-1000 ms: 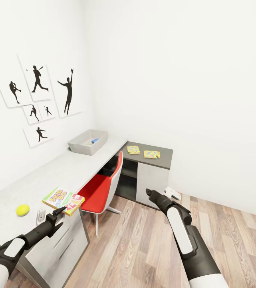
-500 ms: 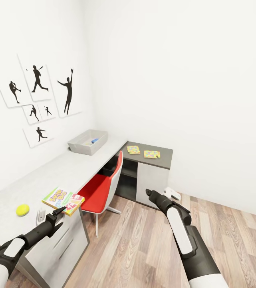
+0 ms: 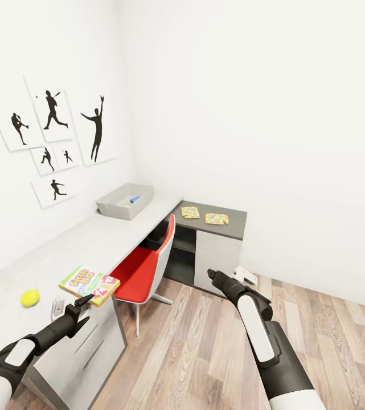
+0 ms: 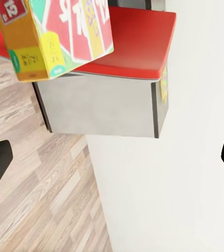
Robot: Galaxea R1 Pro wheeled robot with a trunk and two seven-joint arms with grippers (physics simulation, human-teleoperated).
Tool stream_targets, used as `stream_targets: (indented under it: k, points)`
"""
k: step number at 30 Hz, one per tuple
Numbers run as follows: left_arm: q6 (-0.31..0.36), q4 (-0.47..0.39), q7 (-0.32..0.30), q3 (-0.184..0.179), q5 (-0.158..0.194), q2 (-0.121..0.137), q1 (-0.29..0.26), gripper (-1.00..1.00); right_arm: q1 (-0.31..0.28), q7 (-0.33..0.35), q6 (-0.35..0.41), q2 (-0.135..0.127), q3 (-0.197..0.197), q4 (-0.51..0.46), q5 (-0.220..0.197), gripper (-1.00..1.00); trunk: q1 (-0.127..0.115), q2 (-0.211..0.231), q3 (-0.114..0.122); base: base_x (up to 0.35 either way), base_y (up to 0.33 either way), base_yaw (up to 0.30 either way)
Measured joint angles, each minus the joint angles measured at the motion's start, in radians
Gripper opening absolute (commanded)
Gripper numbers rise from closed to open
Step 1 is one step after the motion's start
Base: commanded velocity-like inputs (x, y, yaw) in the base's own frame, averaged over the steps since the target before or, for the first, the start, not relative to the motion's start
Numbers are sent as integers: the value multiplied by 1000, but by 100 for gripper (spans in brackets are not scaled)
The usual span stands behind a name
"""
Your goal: Put all the toys in the child's room - the three board games (two on the bed and one on the table), the two jigsaw puzzles on the table, and the tennis ball on the table - inside the toy box on the table in the child's room.
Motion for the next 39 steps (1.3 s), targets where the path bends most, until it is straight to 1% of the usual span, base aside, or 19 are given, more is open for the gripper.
stream_targets:
  k: [10,14,18,24,28,31,33,35,38,39]
  points:
    - [1,0,-5,1,1,3,0,100,0,0,0,0,0,-1,0,100,38,-70,-31,0,0,0]
    - [1,0,-45,2,0,3,0,100,0,0,0,0,1,-2,0,100,54,-98,-44,0,0,0]
    - [5,0,-106,1,-5,4,0,100,0,4,0,0,1,-5,0,100,69,-126,-57,0,0,0]
    - [10,0,-128,0,-8,3,0,100,3,24,2,-2,-2,-14,1,100,92,-168,-75,0,0,0]
    - [13,0,-132,-1,-11,3,0,100,32,43,17,-5,-6,-64,2,100,107,-196,-88,0,0,0]
    - [15,0,-133,-3,-12,3,0,100,73,65,32,-6,-8,-122,3,100,119,-217,-97,0,0,0]
    - [15,0,-132,-4,-12,0,0,100,89,91,37,-15,-9,-142,3,100,127,-231,-104,0,0,0]
    - [15,0,-126,-5,-10,-3,0,100,99,138,41,-40,-10,-154,2,100,134,-245,-110,0,0,0]
    - [15,3,-123,-5,-10,-3,0,100,102,178,42,-60,-10,-158,-6,100,146,-267,-119,0,0,0]
    - [15,6,-122,-5,-10,-3,0,100,103,203,43,-69,-10,-160,-16,100,150,-274,-123,0,0,0]
